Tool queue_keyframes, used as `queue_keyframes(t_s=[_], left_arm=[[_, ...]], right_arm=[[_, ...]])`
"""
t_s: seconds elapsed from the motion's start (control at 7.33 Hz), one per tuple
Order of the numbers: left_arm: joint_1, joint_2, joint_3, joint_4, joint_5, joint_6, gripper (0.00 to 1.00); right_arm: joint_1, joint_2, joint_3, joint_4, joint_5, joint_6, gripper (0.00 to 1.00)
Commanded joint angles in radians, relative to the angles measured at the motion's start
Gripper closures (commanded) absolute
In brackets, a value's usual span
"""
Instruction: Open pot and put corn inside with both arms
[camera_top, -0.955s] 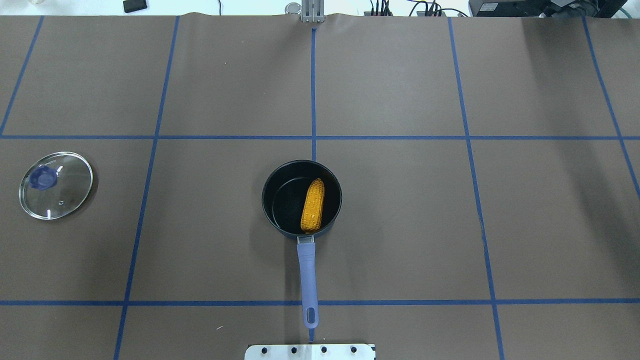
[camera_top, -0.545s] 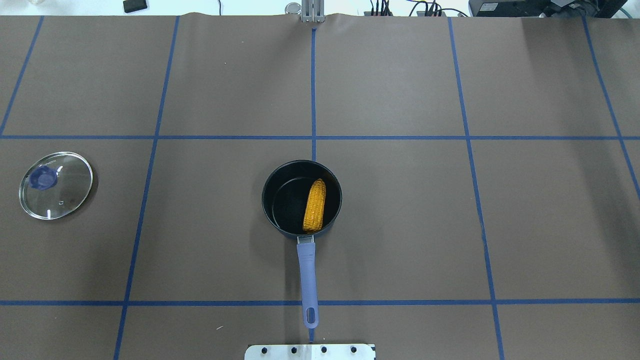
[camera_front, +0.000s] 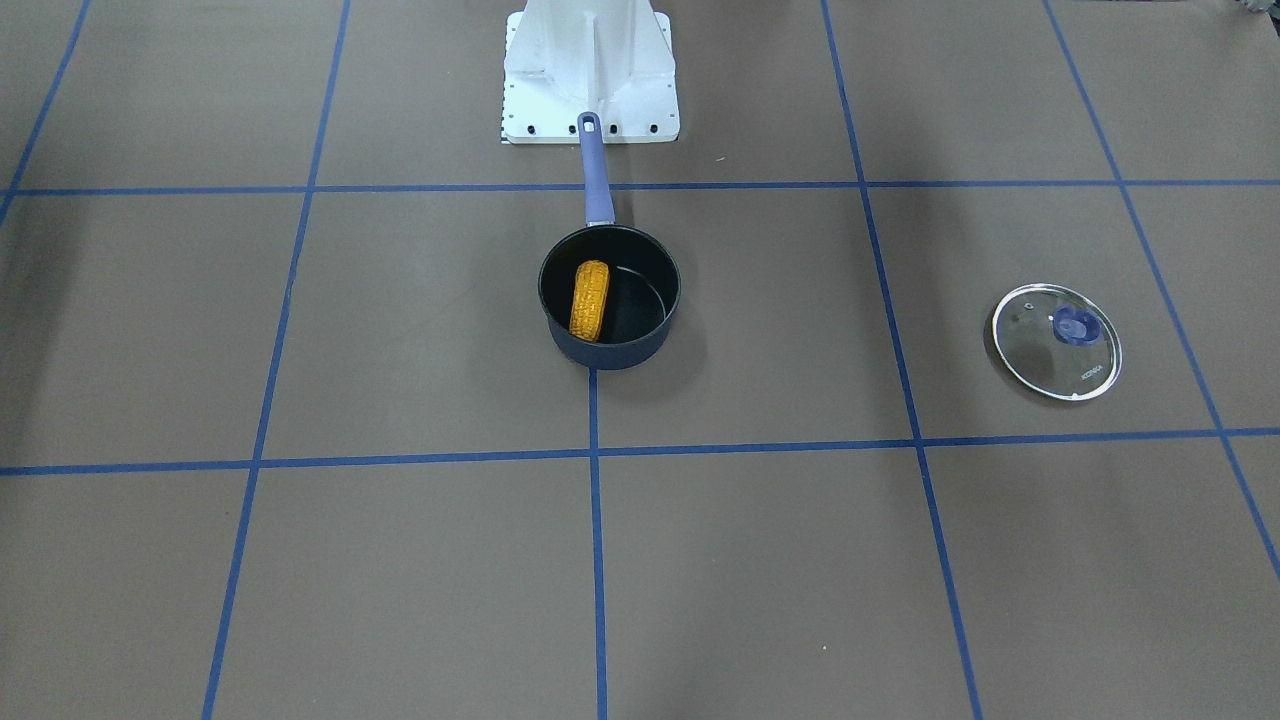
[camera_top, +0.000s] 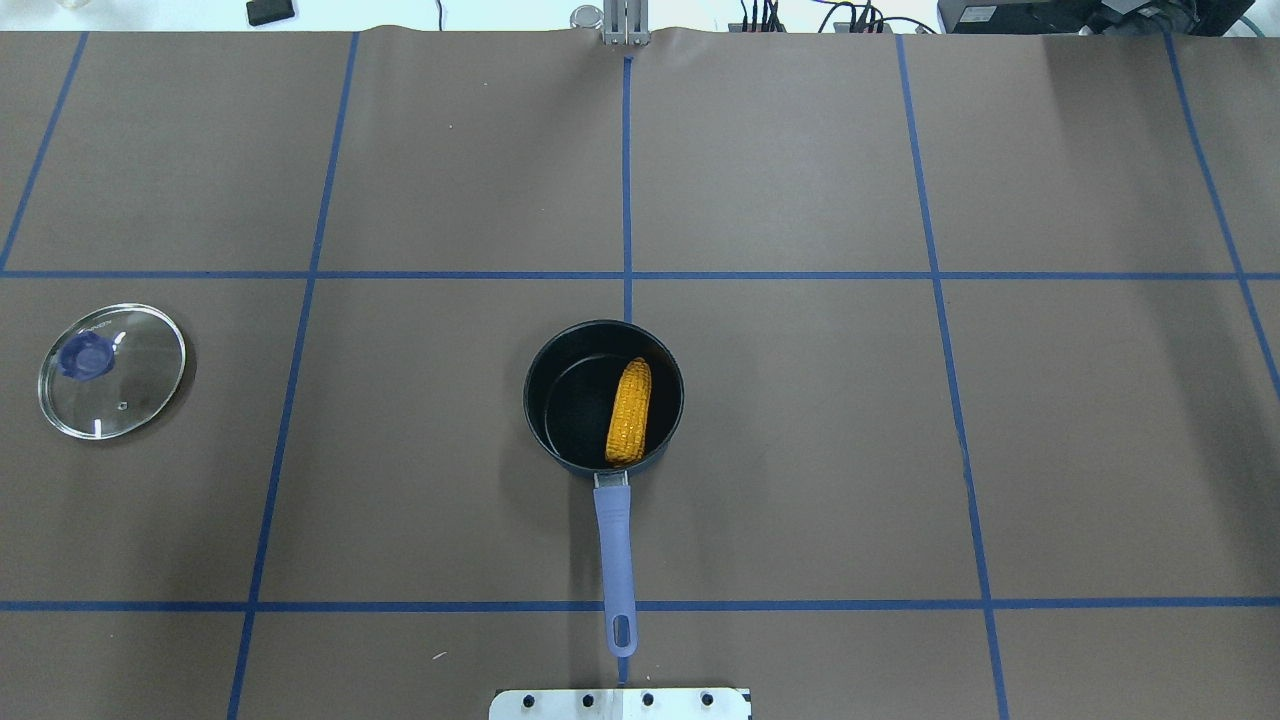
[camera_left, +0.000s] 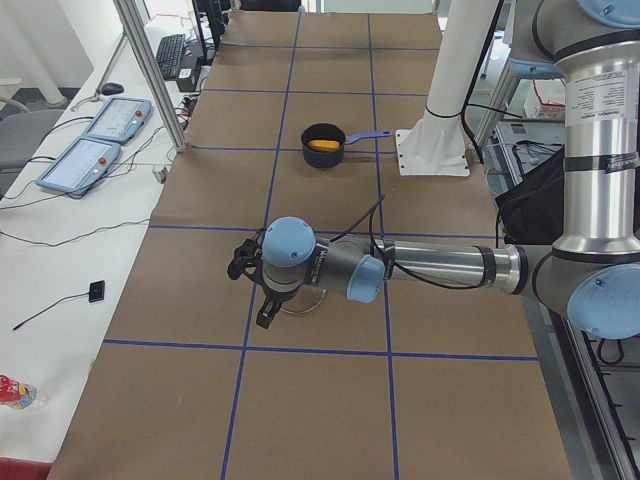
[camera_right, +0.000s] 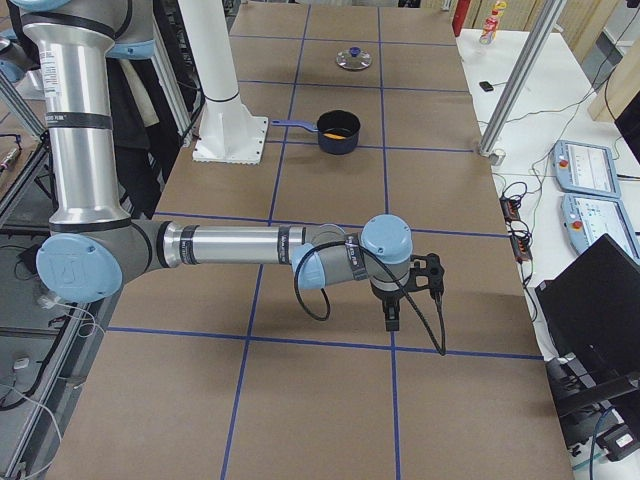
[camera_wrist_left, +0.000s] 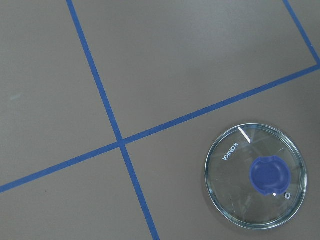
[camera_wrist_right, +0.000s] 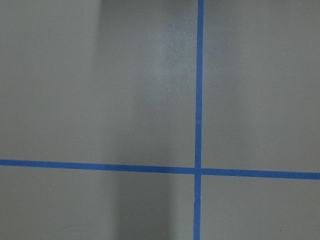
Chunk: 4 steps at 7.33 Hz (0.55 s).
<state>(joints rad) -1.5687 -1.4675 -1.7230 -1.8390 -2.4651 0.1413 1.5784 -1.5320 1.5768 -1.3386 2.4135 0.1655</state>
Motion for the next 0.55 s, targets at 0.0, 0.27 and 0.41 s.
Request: queue_keyframes(t_s=[0.0,0.27,0.41], left_arm=[[0.001,0.0,-0.001,0.0,0.001,-0.002,0.02],[0.001,-0.001,-0.003,0.0,0.0,-0.005,0.02],[0.001,-0.001,-0.001,0.0,0.0,-0.005,0.02]], right_arm=[[0.0,-0.01,0.006,-0.001,0.003,0.005,0.0],[0.0,-0.014,0.008,-0.001,0.004,0.008,0.0],[0.0,-0.014,0.006,-0.002,0.003,0.009,0.0]])
